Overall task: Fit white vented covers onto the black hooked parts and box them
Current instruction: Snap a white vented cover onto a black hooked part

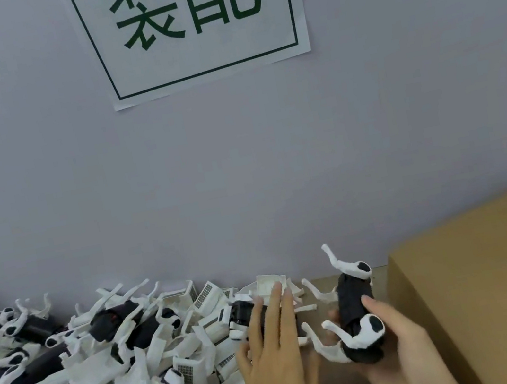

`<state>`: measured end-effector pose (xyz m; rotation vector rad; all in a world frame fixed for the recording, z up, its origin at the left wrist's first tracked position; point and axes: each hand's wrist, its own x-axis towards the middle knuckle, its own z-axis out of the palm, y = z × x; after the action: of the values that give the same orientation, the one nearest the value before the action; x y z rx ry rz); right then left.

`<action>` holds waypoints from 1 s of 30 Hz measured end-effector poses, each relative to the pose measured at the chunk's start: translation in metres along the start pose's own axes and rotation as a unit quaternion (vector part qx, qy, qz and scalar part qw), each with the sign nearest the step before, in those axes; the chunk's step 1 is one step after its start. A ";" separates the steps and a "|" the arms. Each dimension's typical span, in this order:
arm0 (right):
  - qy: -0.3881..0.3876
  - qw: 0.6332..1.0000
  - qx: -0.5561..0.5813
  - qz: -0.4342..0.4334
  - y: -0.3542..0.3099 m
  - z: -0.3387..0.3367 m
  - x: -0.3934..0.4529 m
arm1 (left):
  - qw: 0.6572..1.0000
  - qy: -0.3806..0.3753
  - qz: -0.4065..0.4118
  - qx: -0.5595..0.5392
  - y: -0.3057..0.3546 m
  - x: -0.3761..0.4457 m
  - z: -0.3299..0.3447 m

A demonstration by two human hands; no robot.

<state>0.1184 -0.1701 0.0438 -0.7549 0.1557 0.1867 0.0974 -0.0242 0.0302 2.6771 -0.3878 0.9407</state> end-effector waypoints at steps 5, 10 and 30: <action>0.030 0.960 -0.228 -0.161 0.007 -0.016 0.003 | 0.925 -0.035 -0.231 -0.300 0.005 -0.002 -0.009; -0.067 0.797 -0.506 -0.324 0.025 -0.004 -0.012 | 0.750 -0.118 -0.357 -0.544 0.017 0.005 -0.010; -0.087 0.754 -0.579 -0.297 0.043 0.002 -0.012 | 0.735 0.005 -0.280 -0.618 0.011 0.006 -0.003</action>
<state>0.0971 -0.1397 0.0189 -1.9839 -0.4445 -0.3100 0.0965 -0.0348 0.0385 1.3694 -0.0869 0.2649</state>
